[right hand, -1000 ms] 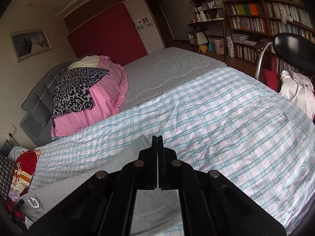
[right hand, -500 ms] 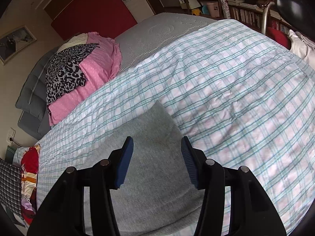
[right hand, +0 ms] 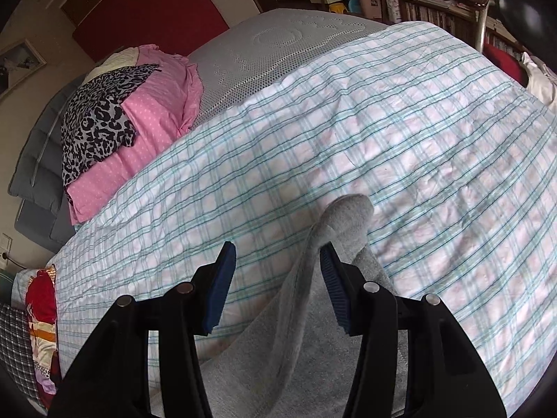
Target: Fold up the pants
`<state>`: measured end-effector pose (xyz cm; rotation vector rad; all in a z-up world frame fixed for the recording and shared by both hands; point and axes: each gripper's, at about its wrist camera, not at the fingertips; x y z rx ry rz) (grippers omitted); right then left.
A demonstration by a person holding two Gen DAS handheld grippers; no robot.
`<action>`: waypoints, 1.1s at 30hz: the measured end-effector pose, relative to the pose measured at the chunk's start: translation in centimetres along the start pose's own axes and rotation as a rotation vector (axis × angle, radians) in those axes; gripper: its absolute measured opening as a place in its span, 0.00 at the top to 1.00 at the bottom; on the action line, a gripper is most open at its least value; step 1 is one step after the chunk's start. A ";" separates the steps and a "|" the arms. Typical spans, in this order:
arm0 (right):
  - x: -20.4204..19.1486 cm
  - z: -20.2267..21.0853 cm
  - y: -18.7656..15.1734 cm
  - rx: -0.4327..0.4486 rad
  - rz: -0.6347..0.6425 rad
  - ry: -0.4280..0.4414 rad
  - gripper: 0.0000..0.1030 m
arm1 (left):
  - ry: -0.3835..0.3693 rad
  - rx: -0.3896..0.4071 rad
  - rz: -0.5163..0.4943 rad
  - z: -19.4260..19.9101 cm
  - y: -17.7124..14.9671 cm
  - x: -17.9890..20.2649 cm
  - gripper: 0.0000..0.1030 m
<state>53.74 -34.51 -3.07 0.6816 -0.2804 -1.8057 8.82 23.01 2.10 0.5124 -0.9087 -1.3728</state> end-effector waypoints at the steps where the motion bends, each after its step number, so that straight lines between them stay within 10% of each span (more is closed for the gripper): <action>1: 0.2 -0.1 0.0 -0.003 -0.003 -0.023 0.50 | -0.002 0.002 0.004 0.0 0.1 -0.1 0.83; 6: 1.9 0.1 -0.5 0.008 -0.014 -0.088 0.95 | 0.006 0.021 0.014 0.5 0.4 -0.6 0.83; 14: 2.9 6.2 -1.8 0.110 0.026 -0.038 0.95 | 0.061 0.121 0.089 2.0 2.8 -4.3 0.88; 21: 3.1 13.5 -4.0 0.197 0.063 -0.016 0.95 | -0.043 0.007 0.149 1.9 1.0 -4.6 0.87; 25: 3.0 16.3 -4.9 0.228 0.071 -0.014 0.95 | -0.088 -0.057 0.203 2.4 -1.0 -3.9 0.41; 33: 3.0 19.2 -6.5 0.253 0.068 0.010 0.95 | -0.294 -0.248 0.319 0.5 -5.1 -1.7 0.40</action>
Point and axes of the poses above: each gripper's, at about its wrist camera, not at the fingertips, and z roughly against the way its jaws point, x to its right, y to its top, and after that the axes turned 7 degrees about z, right-handed
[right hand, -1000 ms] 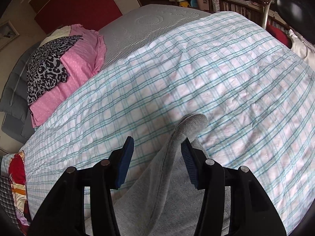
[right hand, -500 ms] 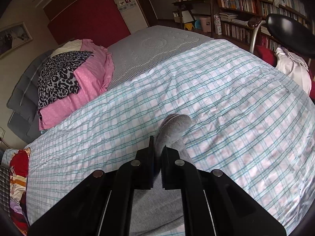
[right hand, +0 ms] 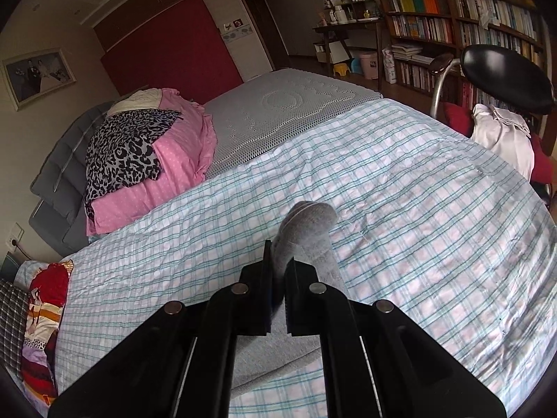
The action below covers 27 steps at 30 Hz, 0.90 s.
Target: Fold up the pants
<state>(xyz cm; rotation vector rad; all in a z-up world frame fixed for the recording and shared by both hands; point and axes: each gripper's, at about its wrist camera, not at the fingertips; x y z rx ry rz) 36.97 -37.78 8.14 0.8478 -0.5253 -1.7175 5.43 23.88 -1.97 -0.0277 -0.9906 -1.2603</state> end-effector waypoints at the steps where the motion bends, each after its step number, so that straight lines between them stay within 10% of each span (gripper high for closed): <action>1: 0.1 0.2 -0.2 -0.001 -0.005 0.005 0.95 | -0.018 -0.011 0.013 -0.5 -0.2 0.0 0.40; 6: 0.8 1.1 -0.9 0.005 -0.025 0.023 0.95 | -0.068 -0.048 0.156 -3.8 -0.1 -0.9 0.37; 21: 2.8 1.7 -2.8 0.018 -0.068 0.085 0.95 | 0.012 0.173 0.396 -6.2 1.7 -1.4 0.28; 24: 2.9 1.5 -3.3 0.016 -0.062 0.088 0.95 | 0.038 0.142 0.430 -7.0 2.1 -1.7 0.72; 27: 3.1 1.7 -3.7 0.018 -0.046 0.081 0.95 | 0.015 0.140 0.461 -6.7 2.5 -2.3 0.85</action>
Point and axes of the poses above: each gripper's, at about its wrist camera, not at the fingertips, and z roughly against the way its jaws point, x to its right, y to its top, and after that the axes turned 7 degrees about z, right-handed
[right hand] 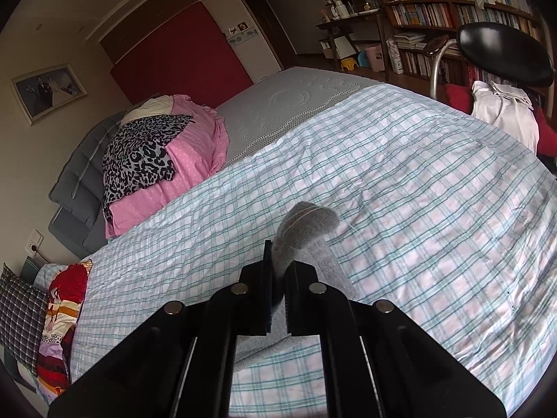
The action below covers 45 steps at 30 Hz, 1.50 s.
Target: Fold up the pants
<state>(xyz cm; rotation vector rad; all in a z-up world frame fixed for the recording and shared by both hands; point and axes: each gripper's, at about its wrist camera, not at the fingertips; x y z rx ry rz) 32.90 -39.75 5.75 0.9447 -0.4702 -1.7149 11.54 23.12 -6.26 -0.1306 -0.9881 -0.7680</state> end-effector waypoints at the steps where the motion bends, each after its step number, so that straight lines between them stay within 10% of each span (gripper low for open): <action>1: 0.1 0.1 -0.1 0.003 0.006 -0.005 0.95 | -0.014 0.007 -0.006 0.5 0.2 0.2 0.87; 13: 2.3 4.1 -2.6 0.051 -0.026 0.005 0.95 | -0.130 0.112 -0.092 9.2 4.5 2.4 0.89; 29: 4.4 19.2 -17.7 0.156 -0.066 0.026 0.95 | -0.030 0.028 -0.213 12.5 1.3 -1.2 0.89; 45: 8.2 19.6 -29.9 0.099 -0.229 -0.045 0.95 | 0.103 -0.010 -0.342 12.8 -2.8 -3.7 0.88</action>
Point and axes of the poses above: each gripper's, at about its wrist camera, not at the fingertips, and z roughly against the way its jaws point, x to its right, y to its top, and after that the axes turned 7 degrees about z, right-handed
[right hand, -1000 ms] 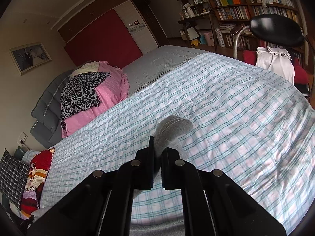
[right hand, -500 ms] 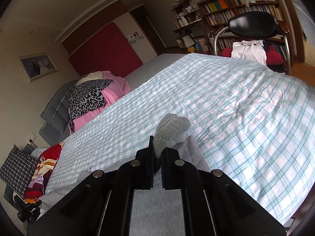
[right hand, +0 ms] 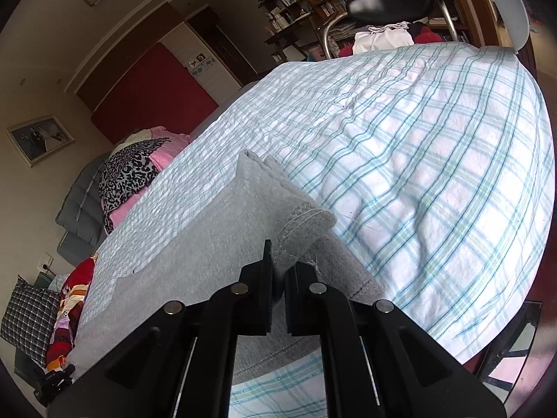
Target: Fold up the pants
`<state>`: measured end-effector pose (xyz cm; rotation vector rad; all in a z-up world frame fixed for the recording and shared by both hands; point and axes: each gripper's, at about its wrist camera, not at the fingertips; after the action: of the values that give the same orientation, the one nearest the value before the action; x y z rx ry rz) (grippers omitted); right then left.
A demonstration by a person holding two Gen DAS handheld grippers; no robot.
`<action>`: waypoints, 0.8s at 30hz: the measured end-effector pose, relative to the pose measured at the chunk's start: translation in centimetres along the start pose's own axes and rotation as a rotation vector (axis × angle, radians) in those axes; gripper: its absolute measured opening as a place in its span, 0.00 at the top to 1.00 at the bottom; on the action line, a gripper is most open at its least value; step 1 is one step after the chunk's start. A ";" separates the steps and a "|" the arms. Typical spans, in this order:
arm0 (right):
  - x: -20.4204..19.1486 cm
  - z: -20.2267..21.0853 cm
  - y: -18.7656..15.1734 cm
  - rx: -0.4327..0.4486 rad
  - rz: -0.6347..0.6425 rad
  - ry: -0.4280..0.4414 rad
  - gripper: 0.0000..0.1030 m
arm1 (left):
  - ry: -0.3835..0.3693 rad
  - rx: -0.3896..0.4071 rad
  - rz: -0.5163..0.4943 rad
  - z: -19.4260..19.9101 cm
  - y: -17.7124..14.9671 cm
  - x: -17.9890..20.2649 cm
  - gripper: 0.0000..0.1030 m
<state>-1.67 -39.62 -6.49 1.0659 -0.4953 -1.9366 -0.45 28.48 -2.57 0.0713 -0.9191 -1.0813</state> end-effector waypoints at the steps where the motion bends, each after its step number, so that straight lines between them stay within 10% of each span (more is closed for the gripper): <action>1: 0.2 0.0 -0.4 -0.002 -0.003 -0.004 0.95 | 0.007 -0.001 -0.005 -0.1 -0.1 -0.2 0.88; 24: -0.3 0.7 -1.2 0.041 0.064 -0.050 0.95 | 0.090 0.020 -0.076 -0.6 0.4 1.0 0.86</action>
<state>-2.73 -38.75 -6.73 1.0175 -0.5917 -1.9075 0.38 27.71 -2.12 0.1712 -0.8516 -1.1305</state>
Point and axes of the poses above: each gripper's, at about its wrist camera, not at the fingertips, and z roughly against the way its jaws point, x to its right, y to its top, and after that the axes turned 7 degrees about z, right-handed
